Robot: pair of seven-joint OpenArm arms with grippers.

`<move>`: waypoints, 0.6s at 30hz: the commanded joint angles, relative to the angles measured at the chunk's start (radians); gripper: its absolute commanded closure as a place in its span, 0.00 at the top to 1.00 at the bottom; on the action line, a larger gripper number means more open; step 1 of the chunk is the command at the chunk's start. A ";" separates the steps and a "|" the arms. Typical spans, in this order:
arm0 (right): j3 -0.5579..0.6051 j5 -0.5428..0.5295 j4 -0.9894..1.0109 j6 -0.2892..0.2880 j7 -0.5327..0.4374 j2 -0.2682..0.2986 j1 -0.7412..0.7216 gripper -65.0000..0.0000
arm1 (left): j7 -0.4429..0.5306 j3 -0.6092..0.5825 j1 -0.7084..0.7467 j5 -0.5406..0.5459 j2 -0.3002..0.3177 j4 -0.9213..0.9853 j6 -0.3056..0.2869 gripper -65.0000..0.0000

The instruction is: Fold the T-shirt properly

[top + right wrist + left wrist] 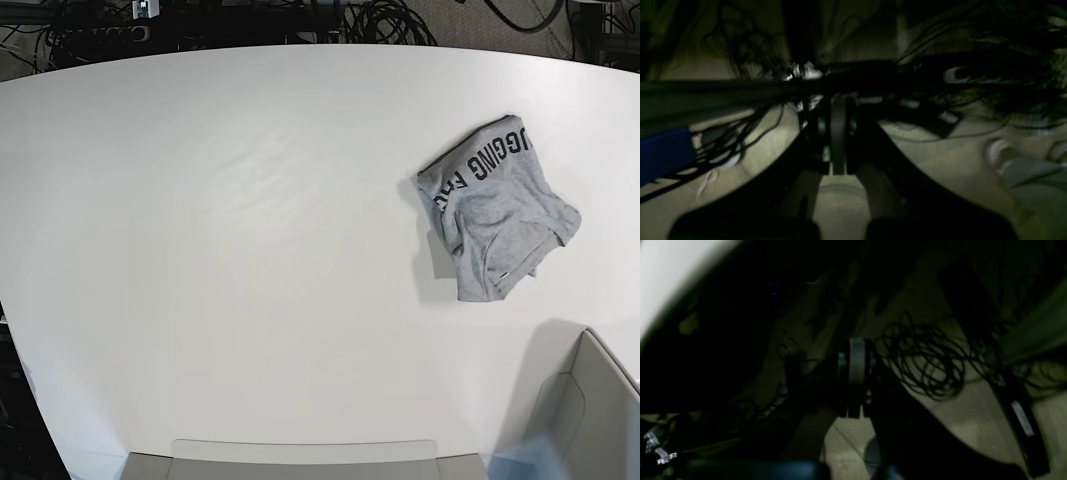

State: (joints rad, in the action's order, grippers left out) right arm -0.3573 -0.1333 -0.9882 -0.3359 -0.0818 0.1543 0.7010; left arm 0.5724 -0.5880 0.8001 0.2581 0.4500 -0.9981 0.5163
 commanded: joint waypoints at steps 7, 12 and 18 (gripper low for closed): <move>0.004 0.027 0.361 -0.033 -0.143 0.051 -0.188 0.00 | 0.199 -0.283 -0.161 0.246 -0.007 0.272 0.012 0.00; -0.003 0.159 0.674 -0.032 -0.286 0.080 -0.337 0.00 | 0.245 -0.527 -0.284 0.453 -0.030 0.420 0.011 0.00; 0.005 0.168 0.923 -0.032 -0.353 0.130 -0.464 0.00 | 0.268 -0.629 -0.353 0.738 -0.086 0.563 -0.249 0.00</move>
State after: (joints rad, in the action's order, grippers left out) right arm -0.3538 0.0368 -0.0669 -0.3630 -0.4187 0.2752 0.2317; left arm 0.8253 -1.2121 0.4290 0.9989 0.3614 -0.4393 0.2573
